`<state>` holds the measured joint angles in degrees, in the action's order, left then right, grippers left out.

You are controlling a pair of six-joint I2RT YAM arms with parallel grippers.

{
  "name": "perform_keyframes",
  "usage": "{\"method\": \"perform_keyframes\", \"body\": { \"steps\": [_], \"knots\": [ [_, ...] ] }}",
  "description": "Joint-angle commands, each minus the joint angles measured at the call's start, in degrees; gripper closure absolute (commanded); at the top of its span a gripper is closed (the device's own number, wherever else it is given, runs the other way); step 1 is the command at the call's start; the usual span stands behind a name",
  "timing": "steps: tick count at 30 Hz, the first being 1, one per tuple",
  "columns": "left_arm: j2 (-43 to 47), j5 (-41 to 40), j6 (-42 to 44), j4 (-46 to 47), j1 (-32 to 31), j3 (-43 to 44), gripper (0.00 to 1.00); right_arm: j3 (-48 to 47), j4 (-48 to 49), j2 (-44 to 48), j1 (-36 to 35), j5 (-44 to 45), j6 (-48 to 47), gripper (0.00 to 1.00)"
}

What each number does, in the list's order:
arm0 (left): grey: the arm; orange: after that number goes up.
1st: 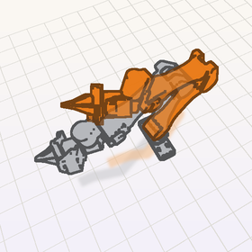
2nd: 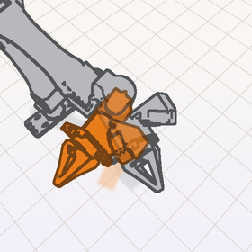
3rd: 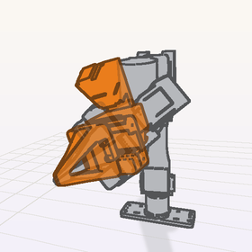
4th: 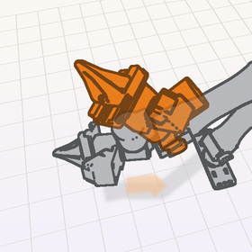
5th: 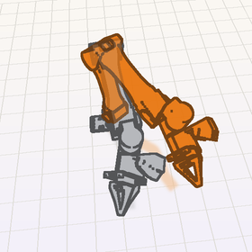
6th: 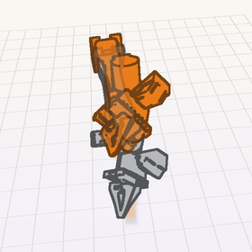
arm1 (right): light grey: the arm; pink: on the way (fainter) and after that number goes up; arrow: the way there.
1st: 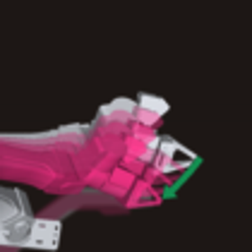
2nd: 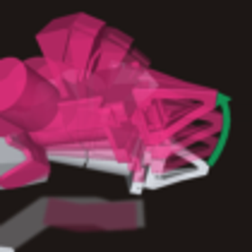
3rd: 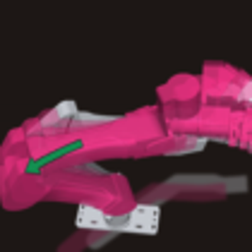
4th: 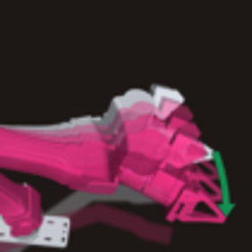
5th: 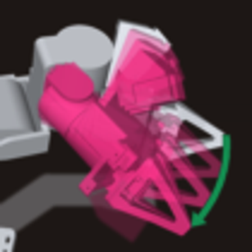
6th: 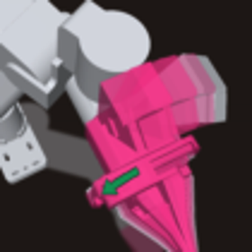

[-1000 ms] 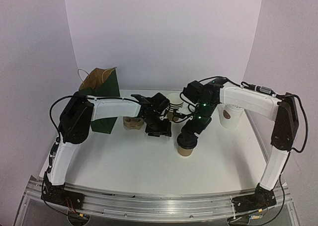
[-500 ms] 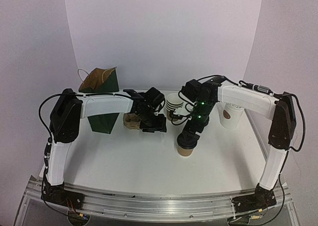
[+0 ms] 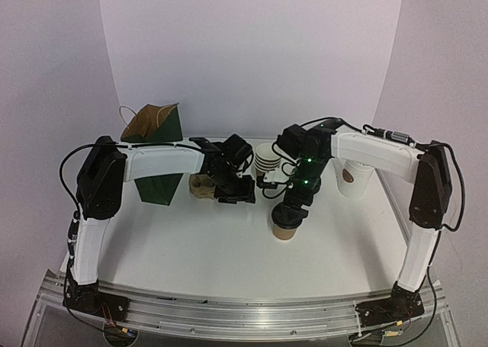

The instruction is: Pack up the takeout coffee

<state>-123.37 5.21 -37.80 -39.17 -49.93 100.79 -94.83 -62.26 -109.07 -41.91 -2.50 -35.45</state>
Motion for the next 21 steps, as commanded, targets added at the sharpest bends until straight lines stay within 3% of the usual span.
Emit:
{"method": "perform_keyframes", "body": {
  "steps": [1, 21],
  "knots": [
    [2.4, -1.1, -0.5, -0.6, -0.2, 0.3, 0.41, 0.5, -0.6, -1.3, 0.1, -1.6, -2.0, 0.04],
    [2.9, -1.3, -0.4, -0.4, -0.2, 0.0, 0.41, 2.3, 1.4, -2.1, 0.1, -1.8, -1.8, 0.09]
  ]
}}
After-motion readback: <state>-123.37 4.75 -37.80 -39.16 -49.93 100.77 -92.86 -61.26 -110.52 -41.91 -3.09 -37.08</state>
